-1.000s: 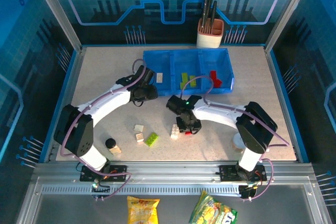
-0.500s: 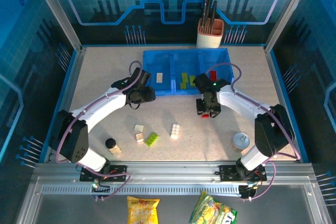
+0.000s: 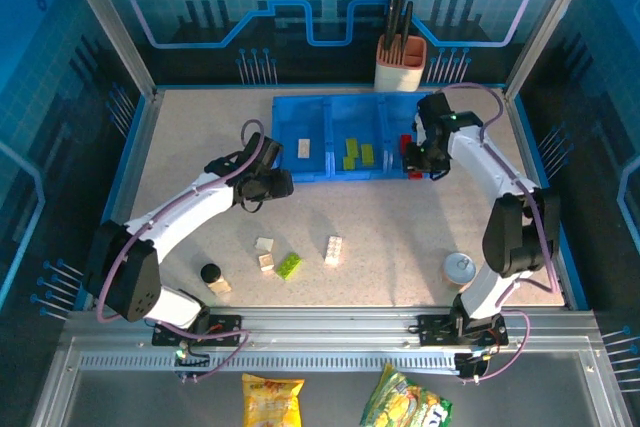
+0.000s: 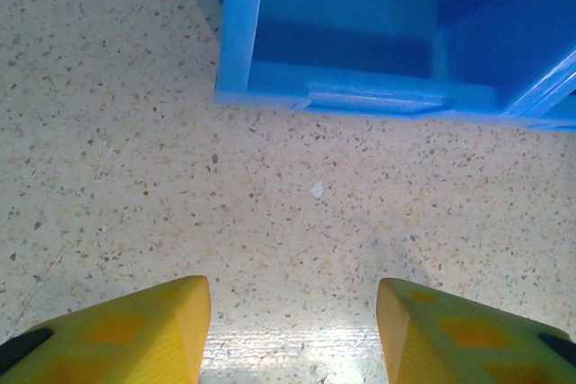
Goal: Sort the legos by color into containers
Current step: Place the lego in the container.
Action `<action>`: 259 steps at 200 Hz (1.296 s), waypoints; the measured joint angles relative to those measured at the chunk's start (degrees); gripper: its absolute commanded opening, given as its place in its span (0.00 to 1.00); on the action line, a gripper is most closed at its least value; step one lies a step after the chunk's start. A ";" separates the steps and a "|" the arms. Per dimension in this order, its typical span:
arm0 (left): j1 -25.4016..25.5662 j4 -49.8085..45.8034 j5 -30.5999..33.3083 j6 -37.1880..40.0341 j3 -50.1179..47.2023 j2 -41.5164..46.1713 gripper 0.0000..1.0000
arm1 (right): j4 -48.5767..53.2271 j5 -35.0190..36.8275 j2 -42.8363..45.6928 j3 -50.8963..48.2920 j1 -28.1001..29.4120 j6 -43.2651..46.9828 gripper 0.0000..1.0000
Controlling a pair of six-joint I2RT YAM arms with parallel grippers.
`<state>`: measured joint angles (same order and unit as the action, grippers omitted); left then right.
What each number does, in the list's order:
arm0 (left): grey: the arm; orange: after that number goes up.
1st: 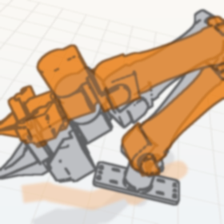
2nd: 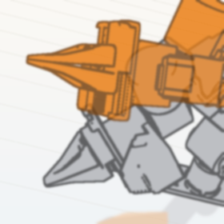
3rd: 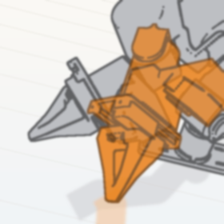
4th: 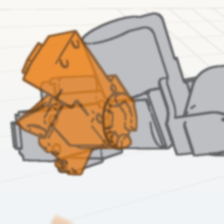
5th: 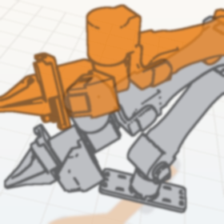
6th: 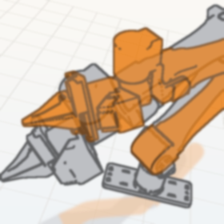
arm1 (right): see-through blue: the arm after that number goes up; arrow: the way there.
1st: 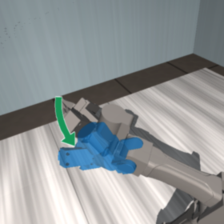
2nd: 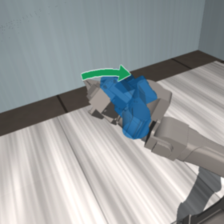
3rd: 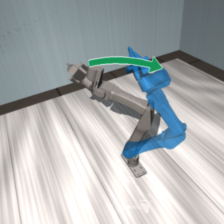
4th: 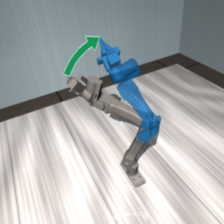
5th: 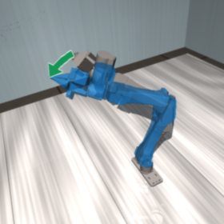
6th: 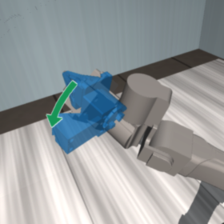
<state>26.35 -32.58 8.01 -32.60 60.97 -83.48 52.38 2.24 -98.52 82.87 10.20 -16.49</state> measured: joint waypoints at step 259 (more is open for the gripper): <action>0.00 -4.22 0.07 -1.38 -2.32 5.51 0.53 | -0.79 -17.75 -33.53 31.50 -6.95 8.15 0.44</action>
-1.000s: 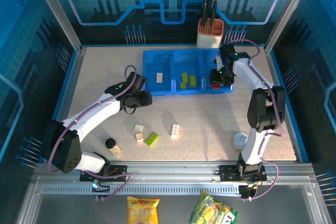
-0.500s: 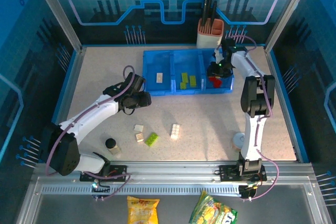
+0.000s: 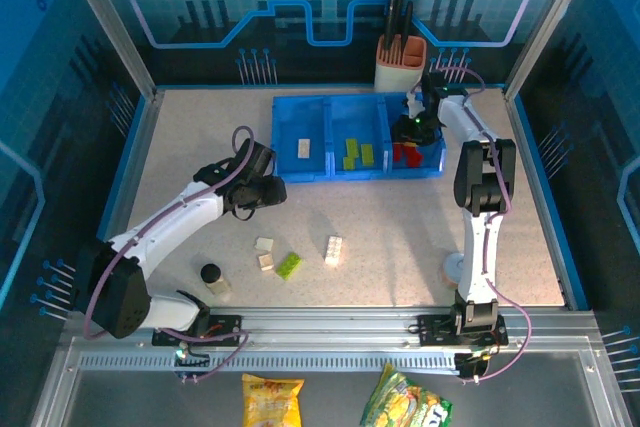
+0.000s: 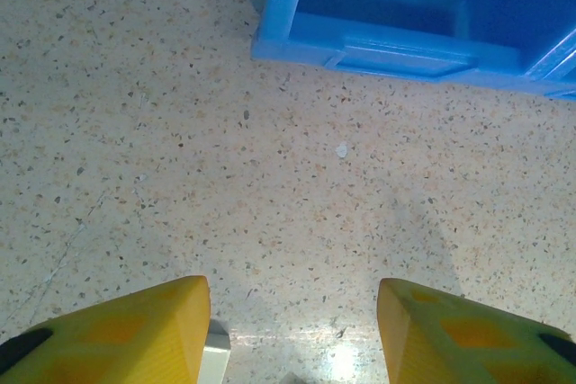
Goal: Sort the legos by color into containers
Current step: Place the lego in the container, then pick up the lego from the middle-left of the table.
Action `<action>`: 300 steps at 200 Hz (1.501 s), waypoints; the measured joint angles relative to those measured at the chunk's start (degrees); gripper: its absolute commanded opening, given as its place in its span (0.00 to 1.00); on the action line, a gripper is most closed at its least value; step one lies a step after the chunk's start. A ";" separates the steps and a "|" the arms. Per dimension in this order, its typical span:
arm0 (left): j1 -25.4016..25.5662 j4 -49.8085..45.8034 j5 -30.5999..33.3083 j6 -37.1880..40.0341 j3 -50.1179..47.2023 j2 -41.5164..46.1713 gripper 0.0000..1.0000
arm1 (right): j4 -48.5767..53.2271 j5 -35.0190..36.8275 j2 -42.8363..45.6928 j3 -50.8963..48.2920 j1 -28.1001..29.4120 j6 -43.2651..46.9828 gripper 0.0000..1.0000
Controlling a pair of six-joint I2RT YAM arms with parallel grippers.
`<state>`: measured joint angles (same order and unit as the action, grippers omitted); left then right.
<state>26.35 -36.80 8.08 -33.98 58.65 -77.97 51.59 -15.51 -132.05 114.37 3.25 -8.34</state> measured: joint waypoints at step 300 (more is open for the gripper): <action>0.00 -4.52 -5.90 5.77 -11.78 -0.85 0.59 | -1.09 5.40 35.08 -26.99 5.03 -2.14 0.45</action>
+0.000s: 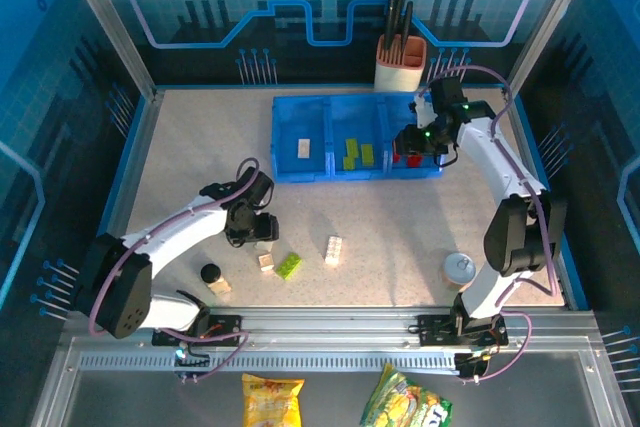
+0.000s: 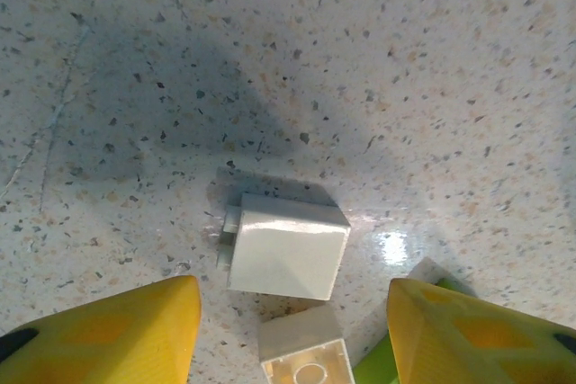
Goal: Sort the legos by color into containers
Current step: Pick up the lego from the middle-left of the table.
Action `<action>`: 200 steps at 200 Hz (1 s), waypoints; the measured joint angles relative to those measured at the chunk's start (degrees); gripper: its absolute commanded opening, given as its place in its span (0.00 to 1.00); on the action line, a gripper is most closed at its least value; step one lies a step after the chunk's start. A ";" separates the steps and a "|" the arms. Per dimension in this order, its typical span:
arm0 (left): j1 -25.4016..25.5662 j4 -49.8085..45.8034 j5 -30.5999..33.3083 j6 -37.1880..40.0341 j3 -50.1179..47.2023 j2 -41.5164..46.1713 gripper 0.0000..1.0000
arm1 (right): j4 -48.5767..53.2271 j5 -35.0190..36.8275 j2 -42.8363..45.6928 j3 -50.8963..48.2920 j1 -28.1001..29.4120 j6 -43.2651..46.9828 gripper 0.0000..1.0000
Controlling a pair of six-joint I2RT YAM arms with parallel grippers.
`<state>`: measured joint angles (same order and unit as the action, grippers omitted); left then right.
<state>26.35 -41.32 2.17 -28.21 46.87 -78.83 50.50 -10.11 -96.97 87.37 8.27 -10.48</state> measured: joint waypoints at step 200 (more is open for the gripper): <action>0.07 -0.22 -2.03 4.44 0.98 -9.07 0.63 | 1.11 2.38 2.03 -2.16 4.11 -0.22 0.44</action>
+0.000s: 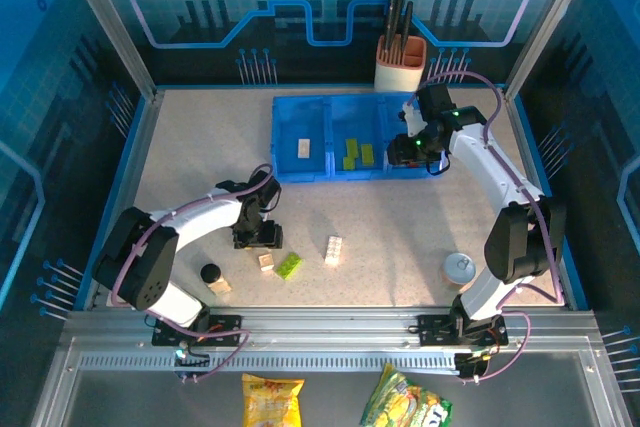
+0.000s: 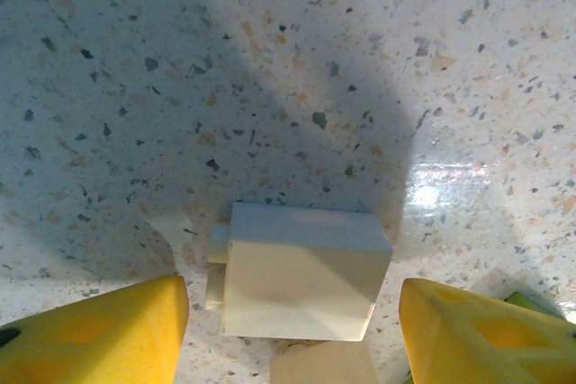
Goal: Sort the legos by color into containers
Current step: Pick up the lego from the middle-left of the table.
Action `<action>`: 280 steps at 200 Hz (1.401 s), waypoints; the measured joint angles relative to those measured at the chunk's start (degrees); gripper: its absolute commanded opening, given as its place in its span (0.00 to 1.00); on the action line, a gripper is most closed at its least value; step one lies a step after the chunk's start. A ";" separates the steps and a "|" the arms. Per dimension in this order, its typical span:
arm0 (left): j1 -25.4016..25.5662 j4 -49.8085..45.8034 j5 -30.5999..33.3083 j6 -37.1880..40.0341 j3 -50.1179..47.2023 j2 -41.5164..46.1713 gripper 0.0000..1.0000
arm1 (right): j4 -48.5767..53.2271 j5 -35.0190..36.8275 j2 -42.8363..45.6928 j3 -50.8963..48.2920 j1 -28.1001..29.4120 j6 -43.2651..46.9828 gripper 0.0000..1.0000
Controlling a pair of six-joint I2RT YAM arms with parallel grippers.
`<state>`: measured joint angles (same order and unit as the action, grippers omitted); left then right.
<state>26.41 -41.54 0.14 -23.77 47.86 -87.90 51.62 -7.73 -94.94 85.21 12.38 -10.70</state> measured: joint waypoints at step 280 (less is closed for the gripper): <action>0.37 -1.86 0.63 -0.28 6.38 -1.03 0.47 | 2.19 1.81 3.13 -0.02 0.00 0.02 0.42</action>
<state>26.79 -43.40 0.78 -24.05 54.24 -88.92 53.80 -5.91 -91.81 85.19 12.38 -10.68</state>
